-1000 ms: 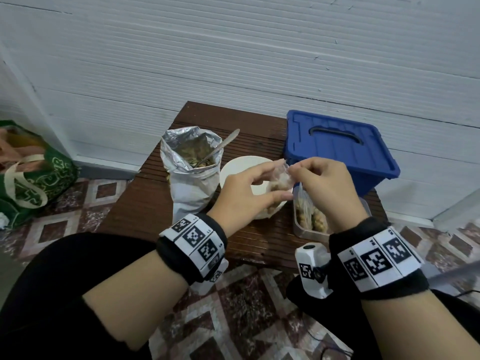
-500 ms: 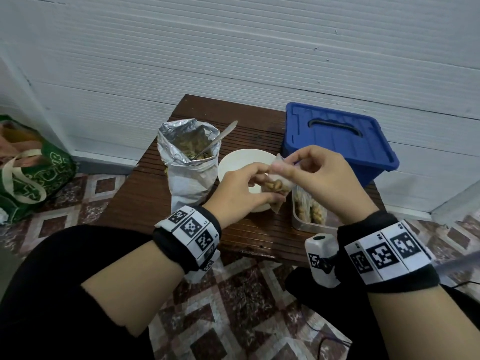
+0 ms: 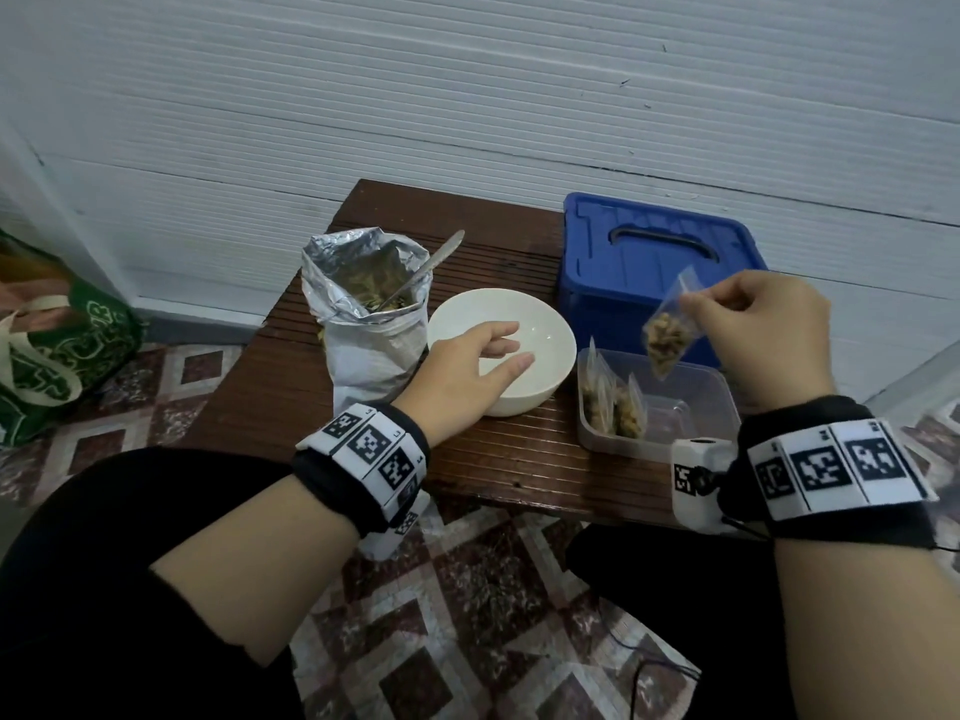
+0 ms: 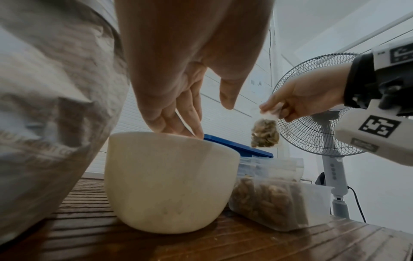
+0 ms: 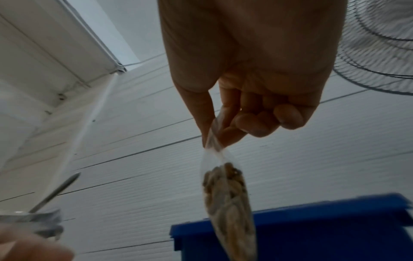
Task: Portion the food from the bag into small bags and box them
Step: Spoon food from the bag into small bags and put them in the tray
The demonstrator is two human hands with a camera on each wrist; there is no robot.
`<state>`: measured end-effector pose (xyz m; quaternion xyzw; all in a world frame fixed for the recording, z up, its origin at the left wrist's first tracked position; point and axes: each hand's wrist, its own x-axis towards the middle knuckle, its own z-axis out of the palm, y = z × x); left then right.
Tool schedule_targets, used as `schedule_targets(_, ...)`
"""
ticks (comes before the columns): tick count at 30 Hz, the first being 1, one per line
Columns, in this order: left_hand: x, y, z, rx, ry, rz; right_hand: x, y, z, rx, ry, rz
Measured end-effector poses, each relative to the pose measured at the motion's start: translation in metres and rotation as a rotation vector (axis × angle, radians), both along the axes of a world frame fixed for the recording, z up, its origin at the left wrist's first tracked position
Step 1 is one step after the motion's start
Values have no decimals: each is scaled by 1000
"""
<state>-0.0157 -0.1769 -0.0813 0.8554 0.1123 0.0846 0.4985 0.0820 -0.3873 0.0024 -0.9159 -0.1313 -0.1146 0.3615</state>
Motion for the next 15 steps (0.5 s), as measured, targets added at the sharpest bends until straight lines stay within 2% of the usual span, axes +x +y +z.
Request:
schedule_targets(8,2,5,-7,1,21,33,13,-3,-40,-181,140,-125)
schedule_targets(15,1,7,-3,-21,-14,55,22,1,-73,-142,462,-118)
